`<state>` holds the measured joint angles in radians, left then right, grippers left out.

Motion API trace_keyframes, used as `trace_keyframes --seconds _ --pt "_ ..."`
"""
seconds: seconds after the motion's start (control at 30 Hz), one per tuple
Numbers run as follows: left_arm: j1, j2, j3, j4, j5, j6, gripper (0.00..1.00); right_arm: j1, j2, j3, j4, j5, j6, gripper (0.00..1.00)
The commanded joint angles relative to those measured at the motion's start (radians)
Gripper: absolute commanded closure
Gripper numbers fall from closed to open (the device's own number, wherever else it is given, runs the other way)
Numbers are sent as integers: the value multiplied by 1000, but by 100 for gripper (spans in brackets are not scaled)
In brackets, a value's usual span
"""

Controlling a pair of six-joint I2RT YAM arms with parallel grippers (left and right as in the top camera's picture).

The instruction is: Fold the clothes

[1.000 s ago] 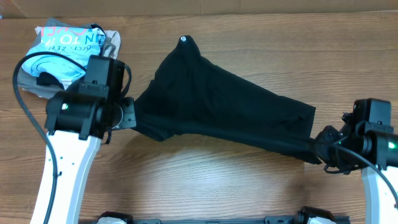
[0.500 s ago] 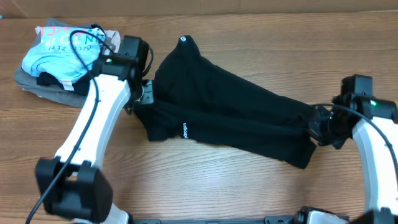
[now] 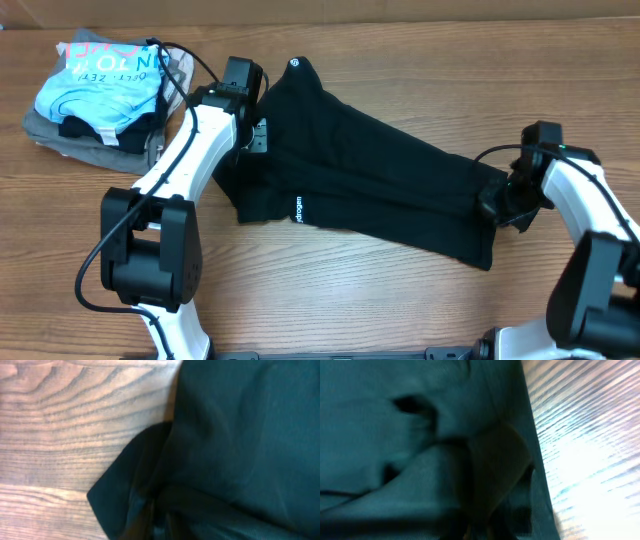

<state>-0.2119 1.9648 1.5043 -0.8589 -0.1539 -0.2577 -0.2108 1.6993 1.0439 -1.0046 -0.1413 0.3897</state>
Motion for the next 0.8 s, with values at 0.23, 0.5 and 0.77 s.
trace_keyframes --seconds 0.23,0.5,0.77 --pt "-8 9 167 -51 -1 106 21 -27 27 80 -37 -10 0 81" --pt "-13 10 552 -194 179 264 0 -26 10 424 -240 -48 -90 29" --pt "-18 107 587 55 245 301 0 -26 10 550 -283 -62 -137 18"
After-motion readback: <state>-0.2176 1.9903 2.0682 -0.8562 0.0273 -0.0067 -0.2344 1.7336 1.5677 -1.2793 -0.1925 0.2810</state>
